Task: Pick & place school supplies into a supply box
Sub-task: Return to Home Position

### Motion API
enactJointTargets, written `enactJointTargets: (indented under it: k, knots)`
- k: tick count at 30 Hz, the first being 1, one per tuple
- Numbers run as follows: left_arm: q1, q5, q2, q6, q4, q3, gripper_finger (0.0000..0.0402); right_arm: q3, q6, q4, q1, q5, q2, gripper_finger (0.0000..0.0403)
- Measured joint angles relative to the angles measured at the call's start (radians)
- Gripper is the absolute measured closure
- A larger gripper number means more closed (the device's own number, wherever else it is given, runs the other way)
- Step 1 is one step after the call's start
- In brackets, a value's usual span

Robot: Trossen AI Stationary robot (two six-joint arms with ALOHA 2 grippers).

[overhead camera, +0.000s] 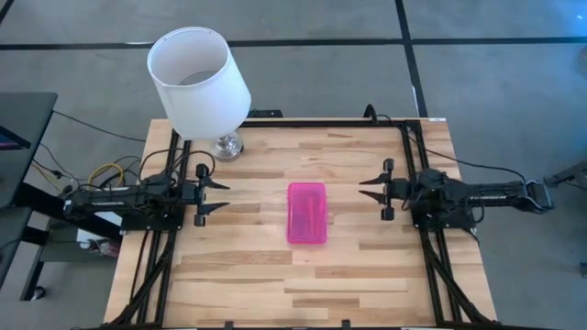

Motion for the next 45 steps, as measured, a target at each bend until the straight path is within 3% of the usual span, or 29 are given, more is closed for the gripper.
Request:
enactJointTargets:
  k: [7, 15, 29, 36, 45]
  knots:
    - [0.0, -0.007, 0.002, 0.0, -0.005, 0.001, 0.0194, 0.0, -0.019, -0.034, -0.001, 0.006, -0.161, 0.0303]
    - [0.0, -0.003, 0.002, -0.001, -0.008, 0.002, 0.0194, -0.001, -0.011, -0.233, -0.001, 0.024, -0.366, 0.0303]
    - [0.0, -0.027, 0.002, -0.012, -0.011, 0.003, 0.0194, -0.001, 0.032, -0.328, 0.005, 0.028, -0.364, 0.0303]
    - [0.0, -0.028, 0.002, -0.022, -0.011, 0.003, 0.0194, -0.001, 0.034, -0.328, 0.076, 0.03, -0.364, 0.0303]
    - [0.0, -0.031, 0.002, -0.02, -0.004, 0.0, 0.0194, -0.001, 0.017, -0.311, 0.155, 0.159, -0.364, 0.0303]
